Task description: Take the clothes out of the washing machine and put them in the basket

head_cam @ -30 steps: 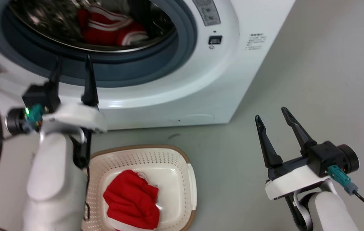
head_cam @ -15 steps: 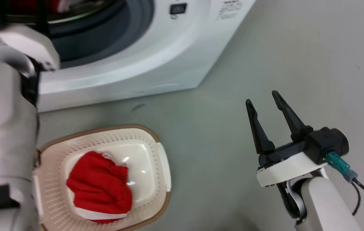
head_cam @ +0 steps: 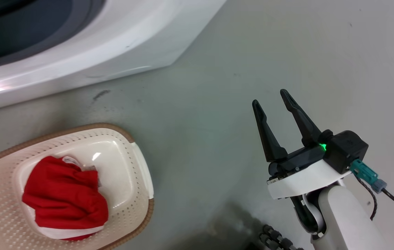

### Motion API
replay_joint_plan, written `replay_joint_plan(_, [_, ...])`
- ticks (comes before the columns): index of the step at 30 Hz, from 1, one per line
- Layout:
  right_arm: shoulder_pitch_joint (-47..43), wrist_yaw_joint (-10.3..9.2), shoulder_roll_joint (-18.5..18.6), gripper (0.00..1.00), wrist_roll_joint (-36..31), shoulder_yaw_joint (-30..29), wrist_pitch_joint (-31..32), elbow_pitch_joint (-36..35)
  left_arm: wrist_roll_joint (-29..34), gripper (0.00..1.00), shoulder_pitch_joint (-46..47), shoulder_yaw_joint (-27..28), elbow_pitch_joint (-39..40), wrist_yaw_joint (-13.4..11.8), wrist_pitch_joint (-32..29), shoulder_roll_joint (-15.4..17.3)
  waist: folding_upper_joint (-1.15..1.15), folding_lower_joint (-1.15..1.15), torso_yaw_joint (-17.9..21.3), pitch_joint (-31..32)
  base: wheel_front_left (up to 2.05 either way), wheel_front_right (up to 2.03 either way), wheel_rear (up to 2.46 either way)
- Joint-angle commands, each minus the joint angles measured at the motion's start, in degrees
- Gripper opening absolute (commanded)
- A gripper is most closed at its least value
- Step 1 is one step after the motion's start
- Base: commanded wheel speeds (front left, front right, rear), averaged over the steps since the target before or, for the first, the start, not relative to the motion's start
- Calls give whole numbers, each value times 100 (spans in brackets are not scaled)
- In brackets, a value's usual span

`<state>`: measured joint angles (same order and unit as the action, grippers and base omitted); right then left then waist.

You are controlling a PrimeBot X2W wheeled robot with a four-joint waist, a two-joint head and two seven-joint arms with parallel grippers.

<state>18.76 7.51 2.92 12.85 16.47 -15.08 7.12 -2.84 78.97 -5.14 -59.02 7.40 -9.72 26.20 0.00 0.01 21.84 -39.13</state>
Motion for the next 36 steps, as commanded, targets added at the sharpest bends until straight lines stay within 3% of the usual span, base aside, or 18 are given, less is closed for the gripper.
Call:
replay_joint_plan(1, [90, -4, -7, 100, 64, 18, -12, -36, -9, 100, 179, -59, -82, 3, -220, 81, 0, -1, 166, -183, 0, 0, 0])
replay_joint_plan(8, [112, -4, -7, 100, 196, 159, -12, -108, -239, 100, 759, -329, -395, 5, -1439, 352, 0, -1, 381, -433, 0, 0, 0])
replay_joint_plan(17, [48, -4, -7, 100, 284, 248, -12, -180, -624, 100, 1003, -516, -396, 6, -2486, 579, 0, -1, 537, -561, 0, 0, 0])
replay_joint_plan(18, [43, -4, -7, 100, 294, 253, -12, -182, -645, 39, 1013, -520, -371, 6, -2561, 610, 0, -1, 545, -568, 0, 0, 0])
replay_joint_plan(19, [40, -4, -7, 100, 300, 260, -12, -181, -669, 11, 1009, -513, -333, 7, -2592, 636, 0, -1, 551, -572, 0, 0, 0])
replay_joint_plan(20, [38, -4, -7, 100, 306, 263, -13, -178, -692, 0, 992, -506, -303, 5, -2641, 655, 0, -1, 555, -572, 0, 0, 0])
replay_joint_plan(29, [86, -4, -7, 100, 273, 227, -13, -121, -773, 0, 604, -447, 254, -331, -2237, 677, 0, -1, 513, -406, 0, 0, 0])
replay_joint_plan(36, [62, -4, -6, 100, 80, 70, -13, -49, -703, 0, -19, -512, 764, -601, -863, 558, 0, -1, 303, 59, 0, 0, 0])
